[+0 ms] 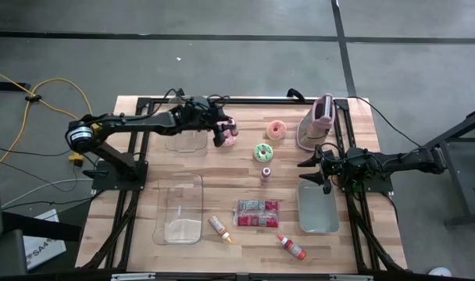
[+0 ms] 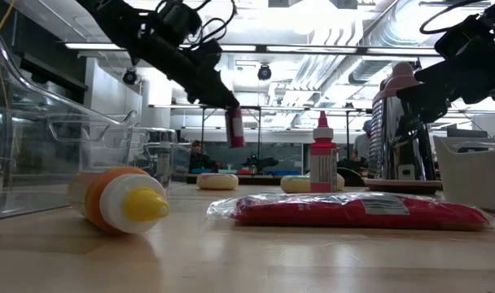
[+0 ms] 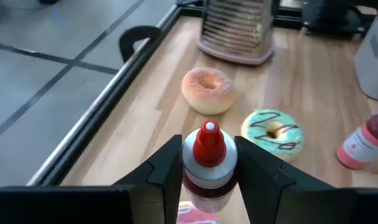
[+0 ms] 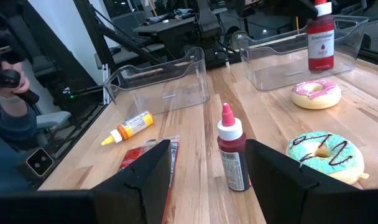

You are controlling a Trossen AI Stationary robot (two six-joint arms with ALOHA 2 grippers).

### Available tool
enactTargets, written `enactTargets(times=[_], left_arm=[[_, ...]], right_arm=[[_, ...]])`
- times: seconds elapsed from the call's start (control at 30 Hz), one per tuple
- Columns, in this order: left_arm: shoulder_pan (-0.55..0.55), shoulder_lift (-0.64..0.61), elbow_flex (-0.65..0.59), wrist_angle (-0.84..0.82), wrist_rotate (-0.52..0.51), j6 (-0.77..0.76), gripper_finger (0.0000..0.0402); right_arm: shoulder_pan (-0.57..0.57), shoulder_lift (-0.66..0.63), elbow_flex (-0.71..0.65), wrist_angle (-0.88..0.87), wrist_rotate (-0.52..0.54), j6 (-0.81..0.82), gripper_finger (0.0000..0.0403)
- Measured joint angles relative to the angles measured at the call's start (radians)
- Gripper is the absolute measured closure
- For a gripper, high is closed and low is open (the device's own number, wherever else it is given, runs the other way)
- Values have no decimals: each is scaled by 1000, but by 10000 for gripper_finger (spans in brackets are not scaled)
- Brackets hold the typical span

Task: Pick & Place Food Item
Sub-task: Put the red food coloring bottle into the top transparent bin

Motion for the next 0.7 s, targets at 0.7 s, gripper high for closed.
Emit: enactTargets(times=[0.7], left_arm=[[118, -395, -79, -369, -32, -6, 280]], right_arm=[[0, 0, 0, 5, 0, 0, 209]])
